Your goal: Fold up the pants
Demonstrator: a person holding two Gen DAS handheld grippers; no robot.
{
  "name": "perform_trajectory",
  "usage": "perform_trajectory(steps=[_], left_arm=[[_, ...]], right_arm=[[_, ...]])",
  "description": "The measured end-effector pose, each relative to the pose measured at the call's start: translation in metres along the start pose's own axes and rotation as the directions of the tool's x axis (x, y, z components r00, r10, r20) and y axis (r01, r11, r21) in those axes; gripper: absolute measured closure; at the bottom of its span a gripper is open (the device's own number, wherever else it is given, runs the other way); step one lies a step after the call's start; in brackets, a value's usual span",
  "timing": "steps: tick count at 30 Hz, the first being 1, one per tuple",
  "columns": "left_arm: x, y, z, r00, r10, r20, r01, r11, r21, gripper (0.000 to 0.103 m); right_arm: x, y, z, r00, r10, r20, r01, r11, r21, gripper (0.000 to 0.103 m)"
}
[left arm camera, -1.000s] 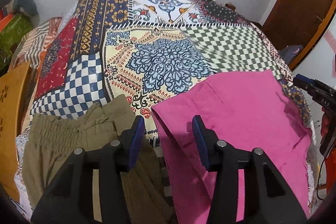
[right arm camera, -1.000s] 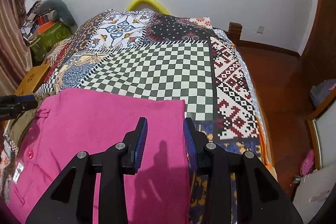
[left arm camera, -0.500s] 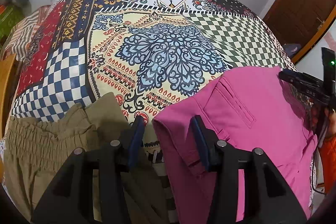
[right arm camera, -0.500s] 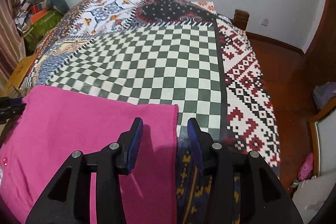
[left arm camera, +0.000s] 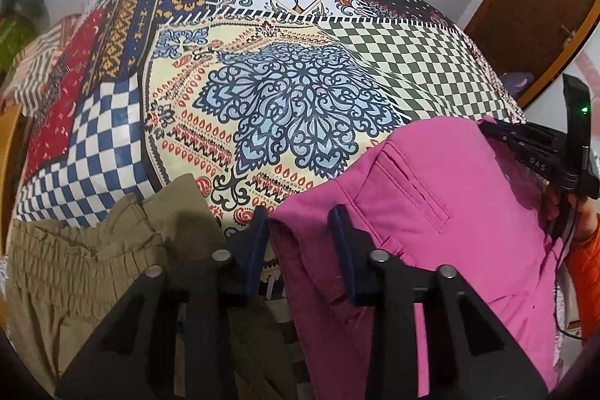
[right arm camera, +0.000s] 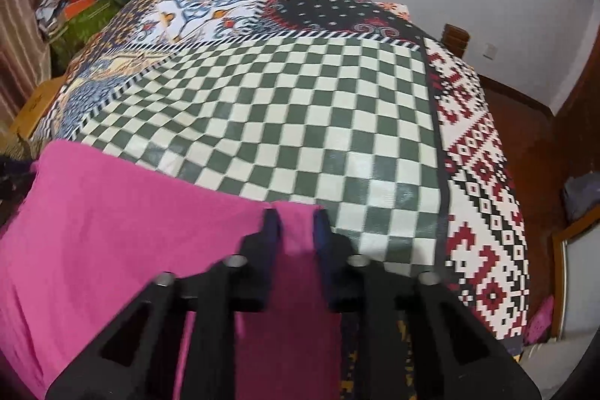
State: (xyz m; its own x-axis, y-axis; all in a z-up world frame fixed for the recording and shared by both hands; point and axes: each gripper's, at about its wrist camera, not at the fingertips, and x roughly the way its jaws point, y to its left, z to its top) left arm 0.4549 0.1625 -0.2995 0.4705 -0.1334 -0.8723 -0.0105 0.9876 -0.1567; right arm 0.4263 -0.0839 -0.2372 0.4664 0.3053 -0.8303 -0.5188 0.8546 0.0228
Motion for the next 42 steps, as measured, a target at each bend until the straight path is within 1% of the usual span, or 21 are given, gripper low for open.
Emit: perform_trajectory(steps=[1, 2, 4, 7, 9, 12, 15, 17, 21, 24, 29, 36, 40, 42], left_arm=[[-0.001, -0.001, 0.000, 1.000, 0.010, 0.003, -0.010, 1.000, 0.007, 0.088], [-0.001, -0.002, 0.001, 1.000, 0.012, 0.004, -0.012, 1.000, 0.011, 0.092], [-0.004, -0.001, 0.002, 1.000, 0.011, 0.000, -0.011, 1.000, 0.004, 0.096], [-0.014, -0.002, 0.008, 1.000, 0.021, 0.013, -0.021, 1.000, -0.004, 0.097], [-0.025, 0.000, 0.011, 0.999, 0.026, 0.035, -0.025, 1.000, -0.011, 0.097], [-0.042, 0.000, 0.019, 0.997, 0.030, 0.071, -0.029, 0.999, -0.018, 0.097], [-0.053, -0.002, 0.028, 0.995, 0.049, 0.084, -0.047, 0.999, -0.026, 0.097], [-0.060, -0.004, 0.032, 0.995, 0.047, 0.089, -0.044, 0.999, -0.032, 0.097], [-0.085, -0.011, 0.032, 0.993, 0.024, 0.118, -0.022, 1.000, -0.021, 0.097], [-0.105, -0.019, 0.027, 0.991, 0.016, 0.133, -0.016, 1.000, -0.006, 0.097], [-0.136, -0.032, 0.012, 0.989, 0.004, 0.147, -0.007, 1.000, 0.022, 0.098], [-0.179, -0.047, -0.018, 0.985, -0.006, 0.170, 0.002, 1.000, 0.025, 0.098], [-0.196, -0.055, -0.035, 0.985, -0.013, 0.173, 0.008, 1.000, 0.029, 0.098], [-0.205, -0.059, -0.044, 0.985, -0.013, 0.174, 0.006, 0.999, 0.037, 0.098]], right_arm=[[-0.001, 0.002, -0.001, 1.000, -0.010, 0.003, 0.010, 1.000, -0.011, 0.093], [-0.002, 0.003, -0.001, 1.000, -0.017, 0.008, 0.017, 1.000, -0.018, 0.095], [-0.004, 0.006, -0.001, 1.000, -0.026, 0.017, 0.027, 0.999, -0.019, 0.096], [-0.011, 0.004, 0.002, 0.999, -0.025, 0.034, 0.025, 1.000, 0.001, 0.098], [-0.020, 0.002, 0.005, 0.998, -0.035, 0.060, 0.035, 0.999, 0.008, 0.099], [-0.037, -0.004, 0.013, 0.994, -0.033, 0.102, 0.030, 0.999, 0.038, 0.099], [-0.052, -0.004, 0.021, 0.989, -0.034, 0.141, 0.027, 0.998, 0.056, 0.099], [-0.062, -0.001, 0.027, 0.986, -0.038, 0.163, 0.029, 0.998, 0.058, 0.099], [-0.085, 0.003, 0.035, 0.978, -0.043, 0.203, 0.032, 0.998, 0.058, 0.099], [-0.105, 0.004, 0.033, 0.974, -0.034, 0.226, 0.018, 0.997, 0.073, 0.099], [-0.132, 0.010, 0.022, 0.970, -0.025, 0.240, 0.006, 0.997, 0.080, 0.099], [-0.177, 0.018, -0.001, 0.960, 0.004, 0.279, -0.035, 0.994, 0.106, 0.099], [-0.200, 0.022, -0.017, 0.950, 0.026, 0.310, -0.069, 0.989, 0.131, 0.099], [-0.209, 0.025, -0.024, 0.948, 0.028, 0.317, -0.073, 0.989, 0.132, 0.099]])
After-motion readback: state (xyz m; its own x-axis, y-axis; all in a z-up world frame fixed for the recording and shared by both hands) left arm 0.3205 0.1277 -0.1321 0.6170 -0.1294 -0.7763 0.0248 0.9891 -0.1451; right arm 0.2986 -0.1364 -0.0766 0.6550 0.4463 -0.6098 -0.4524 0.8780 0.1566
